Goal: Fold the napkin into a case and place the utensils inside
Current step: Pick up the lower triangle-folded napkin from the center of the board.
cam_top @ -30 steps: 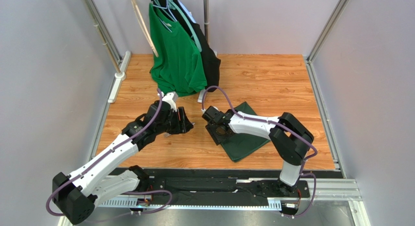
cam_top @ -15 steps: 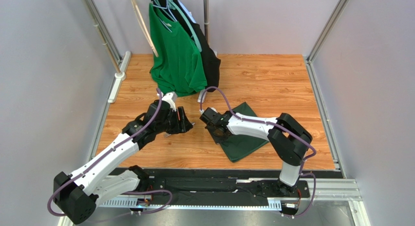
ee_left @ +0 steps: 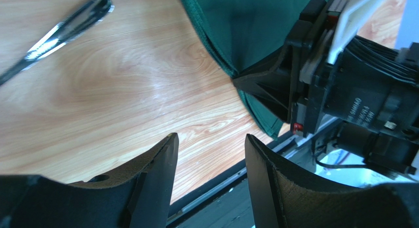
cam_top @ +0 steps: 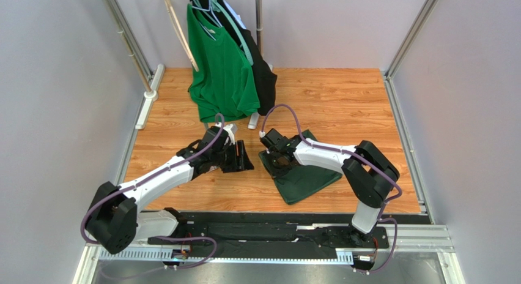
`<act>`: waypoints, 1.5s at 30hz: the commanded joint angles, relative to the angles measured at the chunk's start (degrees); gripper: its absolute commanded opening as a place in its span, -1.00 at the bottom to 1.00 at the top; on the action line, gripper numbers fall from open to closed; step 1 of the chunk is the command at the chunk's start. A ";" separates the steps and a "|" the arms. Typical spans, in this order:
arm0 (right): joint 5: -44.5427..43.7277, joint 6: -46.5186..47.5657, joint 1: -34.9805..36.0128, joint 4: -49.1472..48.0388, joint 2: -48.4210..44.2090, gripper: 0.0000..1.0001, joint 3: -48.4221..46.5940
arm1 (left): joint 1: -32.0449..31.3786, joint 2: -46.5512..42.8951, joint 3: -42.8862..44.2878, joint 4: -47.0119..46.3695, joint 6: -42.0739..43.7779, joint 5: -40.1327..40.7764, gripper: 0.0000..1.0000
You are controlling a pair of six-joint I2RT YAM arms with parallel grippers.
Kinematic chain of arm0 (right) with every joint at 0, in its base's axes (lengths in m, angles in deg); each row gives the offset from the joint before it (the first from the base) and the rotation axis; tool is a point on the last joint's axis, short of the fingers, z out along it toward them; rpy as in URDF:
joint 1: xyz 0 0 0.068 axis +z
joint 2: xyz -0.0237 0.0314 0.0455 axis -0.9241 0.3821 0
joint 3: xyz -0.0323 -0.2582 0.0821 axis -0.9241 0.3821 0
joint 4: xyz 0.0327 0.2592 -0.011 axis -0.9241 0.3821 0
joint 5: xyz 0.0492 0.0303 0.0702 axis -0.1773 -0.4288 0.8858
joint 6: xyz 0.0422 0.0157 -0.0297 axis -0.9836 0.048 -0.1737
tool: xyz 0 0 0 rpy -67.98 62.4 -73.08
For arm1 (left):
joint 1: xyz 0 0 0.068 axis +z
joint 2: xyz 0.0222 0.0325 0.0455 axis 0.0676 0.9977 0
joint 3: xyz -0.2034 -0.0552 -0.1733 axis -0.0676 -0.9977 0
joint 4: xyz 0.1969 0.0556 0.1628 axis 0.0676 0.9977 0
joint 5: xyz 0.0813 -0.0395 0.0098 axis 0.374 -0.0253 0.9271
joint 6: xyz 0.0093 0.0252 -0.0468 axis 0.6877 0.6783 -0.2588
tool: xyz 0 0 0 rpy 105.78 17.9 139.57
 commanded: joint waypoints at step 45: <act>18.22 -7.52 -8.19 -18.12 -8.79 -1.00 11.50 | 0.09 31.73 7.40 -19.63 -29.38 -8.18 -0.04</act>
